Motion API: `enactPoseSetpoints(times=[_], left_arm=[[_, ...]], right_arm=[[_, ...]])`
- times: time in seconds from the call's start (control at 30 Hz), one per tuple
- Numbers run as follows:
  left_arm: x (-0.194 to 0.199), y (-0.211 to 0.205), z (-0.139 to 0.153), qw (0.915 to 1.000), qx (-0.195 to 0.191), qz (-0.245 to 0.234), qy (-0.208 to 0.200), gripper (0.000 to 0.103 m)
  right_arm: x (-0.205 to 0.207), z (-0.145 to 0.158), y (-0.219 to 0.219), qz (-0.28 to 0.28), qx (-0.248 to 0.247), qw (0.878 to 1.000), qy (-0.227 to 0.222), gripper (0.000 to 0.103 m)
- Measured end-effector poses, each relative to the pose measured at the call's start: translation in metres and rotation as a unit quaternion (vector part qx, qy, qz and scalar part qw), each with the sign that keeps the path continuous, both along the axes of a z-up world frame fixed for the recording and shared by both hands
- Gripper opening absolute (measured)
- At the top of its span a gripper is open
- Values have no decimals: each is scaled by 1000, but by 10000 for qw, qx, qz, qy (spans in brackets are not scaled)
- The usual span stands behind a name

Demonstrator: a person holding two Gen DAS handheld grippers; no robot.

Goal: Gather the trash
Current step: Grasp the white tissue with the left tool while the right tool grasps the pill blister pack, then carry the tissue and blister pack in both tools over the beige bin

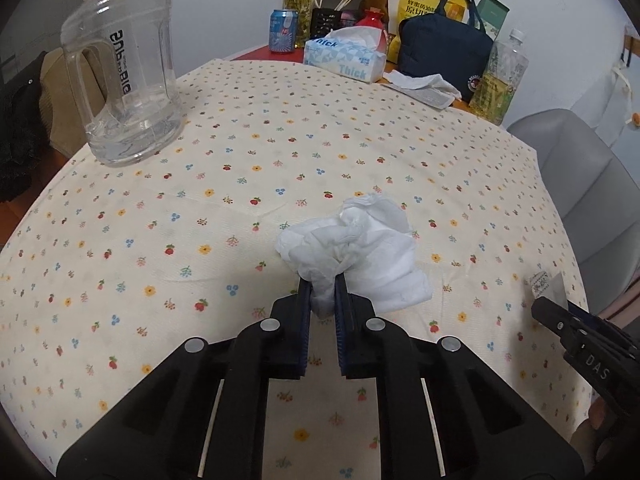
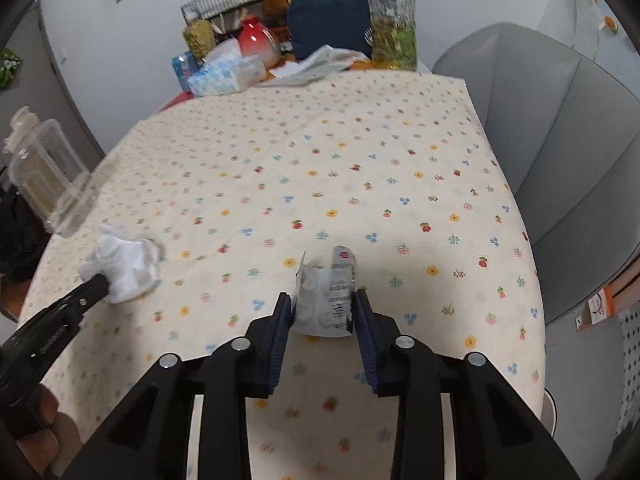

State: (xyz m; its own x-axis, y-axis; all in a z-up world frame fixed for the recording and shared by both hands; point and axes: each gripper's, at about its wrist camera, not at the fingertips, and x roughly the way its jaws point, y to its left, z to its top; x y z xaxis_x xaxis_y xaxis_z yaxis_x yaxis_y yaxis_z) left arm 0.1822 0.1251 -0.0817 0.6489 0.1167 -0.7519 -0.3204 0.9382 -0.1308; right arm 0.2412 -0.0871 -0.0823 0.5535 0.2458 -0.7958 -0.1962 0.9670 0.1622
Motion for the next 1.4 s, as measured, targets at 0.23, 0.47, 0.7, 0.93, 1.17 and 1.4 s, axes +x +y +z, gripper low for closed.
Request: enactPoseSetpoints(times=[0.23,0.47,0.7,0.93,1.17,1.4], left_arm=[[-17,-13,13,9998,-6,-143,-166,11],[-38,-26,28,9989,-32,-273,-389,11],[-55,-48,49,9967,88,-524,-622,11],[-61,-74,64,9940,195,-755,-767,11],[-59,-113,71,9903,261,-1072,-844,11],[-51,-160,70,9854,309,-1466,-805,11]], right_arm=[[-36,24,-13,-61,210,9996,-172,30],[-70,50,-25,-174,372,9984,-390,30],[-94,70,-33,-293,425,9968,-605,30],[-109,85,-49,-411,446,9950,-789,30],[-123,92,-84,-659,506,9926,-891,30],[-130,86,-135,-1087,476,9891,-868,30]])
